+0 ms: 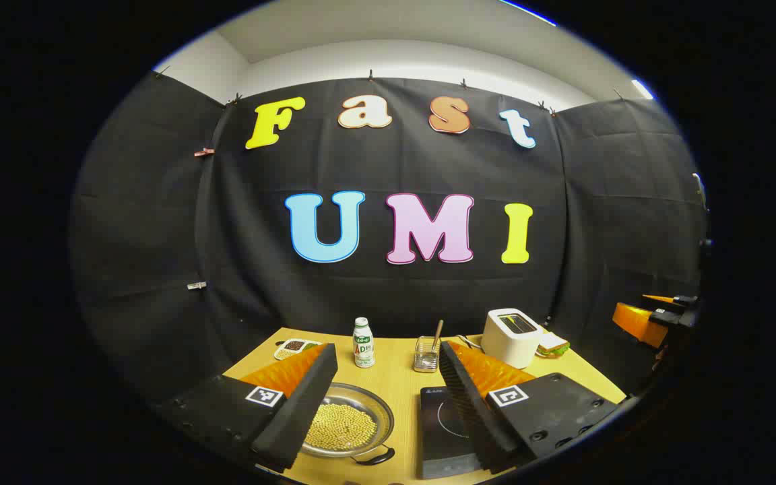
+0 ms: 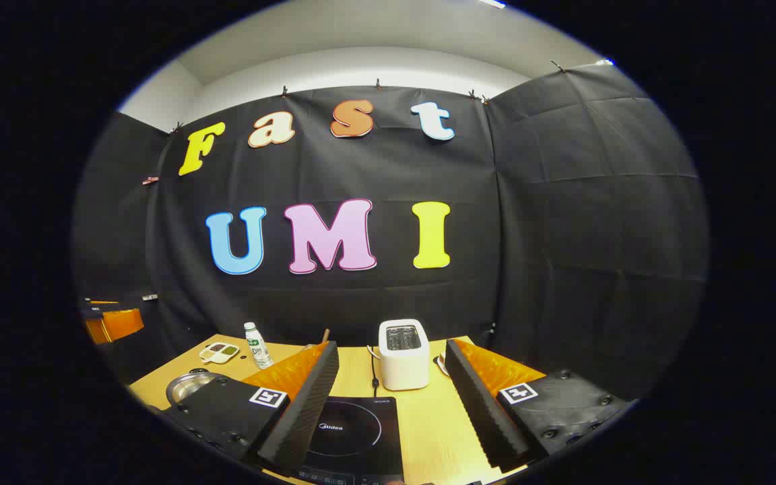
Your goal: First push the handle of the pot to place it horizontally, then grasp the pot with both hands and set it on the induction cooktop.
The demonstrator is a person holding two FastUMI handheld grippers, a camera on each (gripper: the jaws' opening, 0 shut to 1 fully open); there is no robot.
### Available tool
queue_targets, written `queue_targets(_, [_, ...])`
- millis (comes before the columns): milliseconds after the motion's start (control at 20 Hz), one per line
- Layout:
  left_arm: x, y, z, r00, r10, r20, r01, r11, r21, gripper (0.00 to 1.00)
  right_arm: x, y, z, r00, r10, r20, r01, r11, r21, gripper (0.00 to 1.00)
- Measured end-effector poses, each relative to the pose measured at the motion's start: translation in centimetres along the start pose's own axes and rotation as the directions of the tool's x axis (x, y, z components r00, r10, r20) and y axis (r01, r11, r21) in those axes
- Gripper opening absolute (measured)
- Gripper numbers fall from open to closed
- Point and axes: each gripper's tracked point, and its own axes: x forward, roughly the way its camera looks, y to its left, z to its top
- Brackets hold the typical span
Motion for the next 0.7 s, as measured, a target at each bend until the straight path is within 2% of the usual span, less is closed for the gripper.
queue_targets(250, [0.4,2.3,-0.8,1.0,-0.026,0.006,0.026,0.999,0.021,0.92,-0.4,1.3,-0.6,0.999,-0.049,-0.01,0.049,0.999,0.015,0.98])
queue_targets(450, [0.5,3.6,-2.2,0.998,-0.056,0.012,0.055,0.998,0.029,0.95,-1.0,1.8,-1.2,0.996,-0.085,-0.005,0.085,0.996,0.002,1.0])
queue_targets(700, [0.5,4.7,-3.3,0.996,-0.087,0.004,0.087,0.996,-0.012,0.95,-1.6,2.9,-1.7,0.994,-0.109,-0.004,0.109,0.994,-0.007,0.98])
